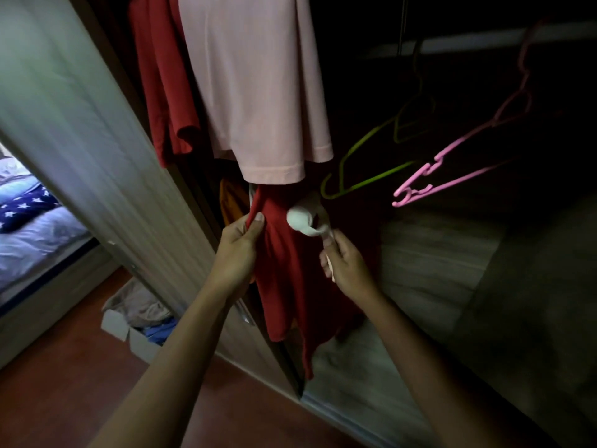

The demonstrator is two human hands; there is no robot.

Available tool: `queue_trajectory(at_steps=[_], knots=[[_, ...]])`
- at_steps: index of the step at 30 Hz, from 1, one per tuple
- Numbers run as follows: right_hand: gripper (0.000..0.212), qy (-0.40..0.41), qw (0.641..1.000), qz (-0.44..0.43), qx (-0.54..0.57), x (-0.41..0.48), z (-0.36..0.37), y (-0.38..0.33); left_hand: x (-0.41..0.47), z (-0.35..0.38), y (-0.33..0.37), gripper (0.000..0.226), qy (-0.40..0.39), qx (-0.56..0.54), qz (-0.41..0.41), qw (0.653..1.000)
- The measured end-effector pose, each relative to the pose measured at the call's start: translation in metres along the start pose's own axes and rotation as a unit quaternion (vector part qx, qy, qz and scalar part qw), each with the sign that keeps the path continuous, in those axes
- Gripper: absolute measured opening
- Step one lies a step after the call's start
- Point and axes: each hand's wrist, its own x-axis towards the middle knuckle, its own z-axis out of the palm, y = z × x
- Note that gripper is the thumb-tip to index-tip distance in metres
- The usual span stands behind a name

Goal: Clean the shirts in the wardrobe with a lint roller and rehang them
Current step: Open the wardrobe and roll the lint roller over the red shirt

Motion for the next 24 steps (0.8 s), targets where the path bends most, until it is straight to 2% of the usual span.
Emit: queue_trajectory(at_steps=[5,7,10,13,17,20,24], knots=[[0.023,-0.114,0.988,0.056,-0.087,-0.04,-0.001,0.068,-0.002,-0.007,0.002,0.03,0.013,0.018,0.003,1.0],[0.026,-0.114,0.986,0.063,-0.107,-0.04,-0.003,0.078,-0.002,-0.009,0.003,0.032,0.02,0.022,0.008,1.0],[0.026,-0.033,0.992,0.052,-0.106,-0.013,-0.012,0.067,-0.002,-0.008,0.004,0.03,0.022,0.025,0.015,0.999],[0.018,0.066,0.995,0.054,-0.053,0.027,-0.026,0.028,-0.001,-0.006,0.003,0.03,0.015,0.027,0.009,1.0],[0.033,0.136,0.988,0.073,-0.026,0.066,-0.043,-0.014,-0.004,-0.002,0.002,0.031,0.017,0.035,0.002,0.999],[0.031,0.107,0.993,0.053,-0.018,0.067,-0.039,-0.021,-0.006,0.003,0.002,0.033,0.021,0.024,0.001,0.999],[0.022,-0.023,0.993,0.103,-0.057,0.029,-0.024,0.037,-0.007,0.009,0.002,0.04,0.029,0.01,0.003,1.0]])
